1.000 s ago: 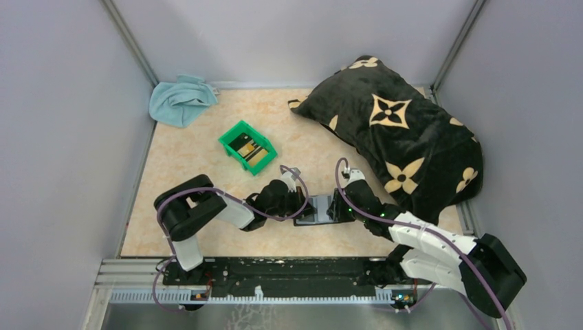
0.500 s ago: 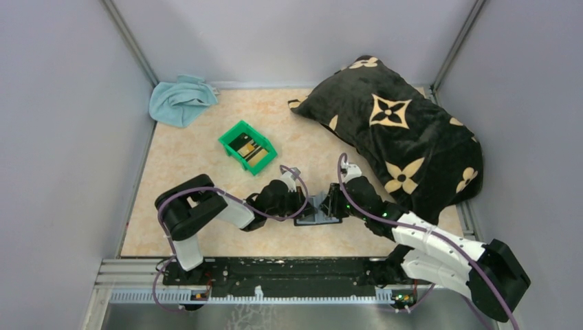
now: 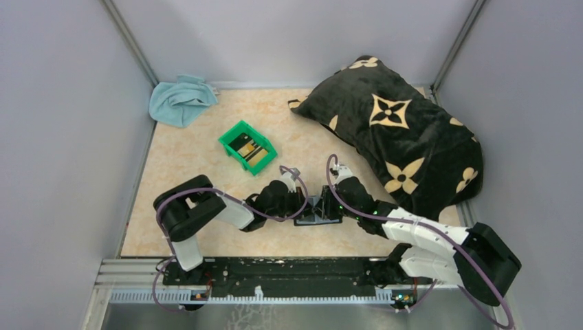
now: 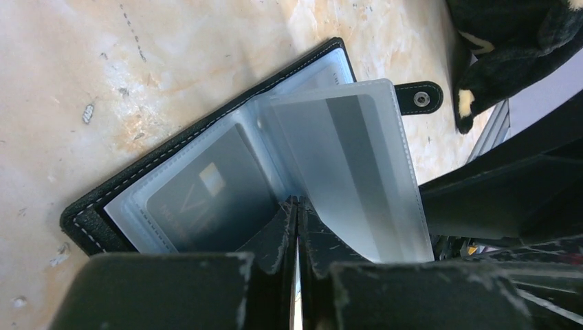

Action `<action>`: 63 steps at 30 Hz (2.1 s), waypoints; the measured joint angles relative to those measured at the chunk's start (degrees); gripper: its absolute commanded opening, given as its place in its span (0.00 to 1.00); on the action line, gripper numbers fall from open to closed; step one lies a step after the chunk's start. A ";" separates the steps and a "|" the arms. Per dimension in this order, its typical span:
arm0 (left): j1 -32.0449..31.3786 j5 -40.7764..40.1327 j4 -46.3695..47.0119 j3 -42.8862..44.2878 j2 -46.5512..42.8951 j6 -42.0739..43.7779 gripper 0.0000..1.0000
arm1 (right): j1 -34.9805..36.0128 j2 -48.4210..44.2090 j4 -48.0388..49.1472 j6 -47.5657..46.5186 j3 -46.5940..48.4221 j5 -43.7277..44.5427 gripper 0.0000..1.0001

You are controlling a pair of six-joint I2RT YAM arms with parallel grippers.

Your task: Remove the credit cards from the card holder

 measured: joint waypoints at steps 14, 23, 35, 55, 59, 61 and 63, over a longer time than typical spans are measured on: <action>-0.55 -4.87 -13.55 1.05 -6.62 3.48 0.16 | 0.13 6.56 4.85 0.00 0.00 -0.42 0.34; -0.70 -10.40 -23.91 2.60 -10.95 7.67 0.17 | 0.35 9.01 6.62 -0.22 0.48 0.02 0.00; -0.61 -14.21 -39.58 2.78 -21.99 9.29 0.19 | 1.18 6.69 -3.26 -3.91 5.77 6.49 0.00; 0.07 -22.01 -52.19 -1.25 -37.24 8.52 0.24 | 20.65 30.67 -15.43 -6.69 28.61 25.44 0.06; 2.47 -21.79 -53.96 -2.95 -40.52 7.50 0.25 | 23.12 31.98 -15.61 -6.29 30.01 25.59 0.16; 4.22 -21.57 -54.82 -3.65 -41.75 6.88 0.26 | 23.80 32.09 -15.54 -6.23 30.03 25.27 0.26; 5.77 -21.42 -55.56 -4.15 -42.60 6.19 0.26 | 24.30 32.41 -15.52 -6.10 30.03 25.18 0.27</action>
